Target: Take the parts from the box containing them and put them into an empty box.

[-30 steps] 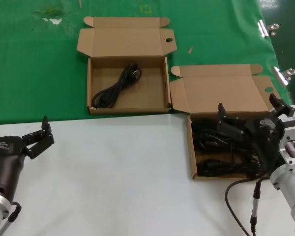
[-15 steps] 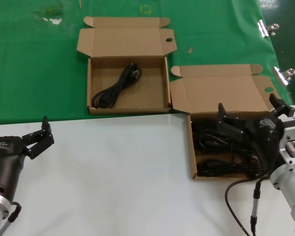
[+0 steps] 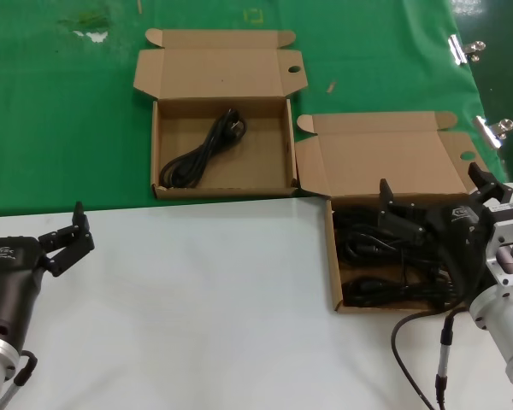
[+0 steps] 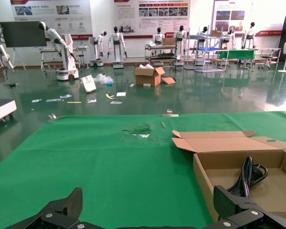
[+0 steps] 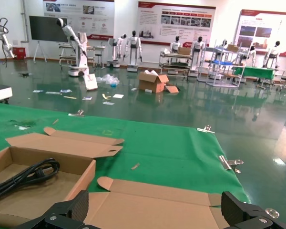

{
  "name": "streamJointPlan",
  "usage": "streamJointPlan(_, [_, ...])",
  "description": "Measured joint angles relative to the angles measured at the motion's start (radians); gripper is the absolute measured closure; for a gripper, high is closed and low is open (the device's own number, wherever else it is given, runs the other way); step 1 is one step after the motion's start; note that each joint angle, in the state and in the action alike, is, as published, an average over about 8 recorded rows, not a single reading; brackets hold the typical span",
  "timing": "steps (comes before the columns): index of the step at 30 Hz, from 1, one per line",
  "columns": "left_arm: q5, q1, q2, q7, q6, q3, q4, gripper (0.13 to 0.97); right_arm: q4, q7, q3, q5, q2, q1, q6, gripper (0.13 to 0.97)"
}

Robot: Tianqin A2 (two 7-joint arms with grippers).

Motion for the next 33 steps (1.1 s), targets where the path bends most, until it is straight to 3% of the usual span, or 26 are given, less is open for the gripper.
streamJointPlan(33, [0.0, 0.0, 0.0, 0.0, 0.0, 0.0, 0.0, 0.132, 0.0, 0.0, 0.0, 0.0, 0.0, 0.0, 0.0, 0.129])
